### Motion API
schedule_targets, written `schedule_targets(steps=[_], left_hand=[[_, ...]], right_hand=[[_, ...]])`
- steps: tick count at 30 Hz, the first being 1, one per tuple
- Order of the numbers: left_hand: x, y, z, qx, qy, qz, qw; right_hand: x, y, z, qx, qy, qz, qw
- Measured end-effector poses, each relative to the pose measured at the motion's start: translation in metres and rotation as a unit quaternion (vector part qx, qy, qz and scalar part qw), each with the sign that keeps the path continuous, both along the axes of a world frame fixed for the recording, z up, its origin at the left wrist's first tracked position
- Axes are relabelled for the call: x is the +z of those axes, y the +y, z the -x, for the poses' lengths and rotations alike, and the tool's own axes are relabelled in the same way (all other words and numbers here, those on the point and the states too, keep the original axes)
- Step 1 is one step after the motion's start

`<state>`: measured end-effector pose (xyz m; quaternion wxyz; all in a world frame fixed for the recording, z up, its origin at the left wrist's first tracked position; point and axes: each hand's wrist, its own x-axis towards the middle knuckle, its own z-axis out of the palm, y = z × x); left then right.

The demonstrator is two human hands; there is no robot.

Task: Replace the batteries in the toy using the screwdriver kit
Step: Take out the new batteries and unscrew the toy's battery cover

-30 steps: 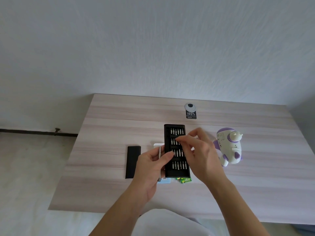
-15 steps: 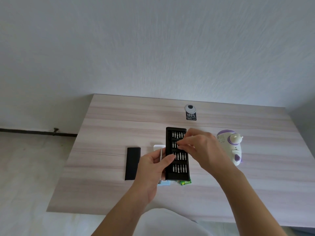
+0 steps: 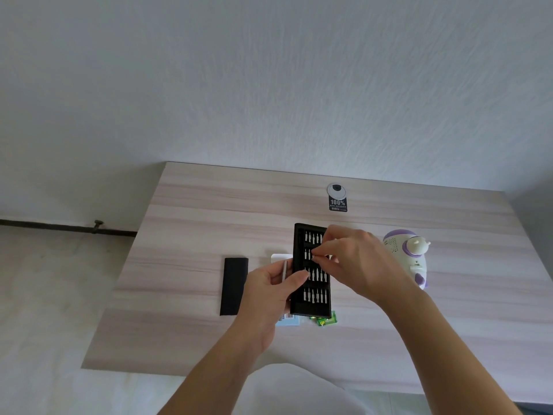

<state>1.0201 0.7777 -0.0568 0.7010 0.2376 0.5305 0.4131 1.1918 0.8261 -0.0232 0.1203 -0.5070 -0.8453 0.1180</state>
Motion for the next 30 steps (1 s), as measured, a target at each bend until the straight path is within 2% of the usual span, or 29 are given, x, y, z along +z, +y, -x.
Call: schedule_targets(steps=[10,16,22,25,30], left_hand=[[-0.003,0.000,0.002,0.001,0.001,0.009,1.000],[-0.006,0.001,0.004,0.012,-0.011,0.017,1.000],[-0.010,0.003,0.007,0.019,0.008,0.012,1.000],[-0.011,0.003,0.012,0.027,0.010,0.010,1.000],[-0.015,0.003,0.019,0.035,0.012,0.009,0.999]], right_hand=[[-0.008,0.007,0.001,0.020,-0.016,0.011,1.000],[-0.016,0.003,0.004,0.005,-0.006,-0.043,0.999],[-0.031,0.000,0.012,-0.042,0.055,-0.106,0.992],[-0.040,0.002,0.022,-0.052,0.078,-0.123,0.988],[-0.044,0.003,0.033,-0.052,0.069,-0.124,0.989]])
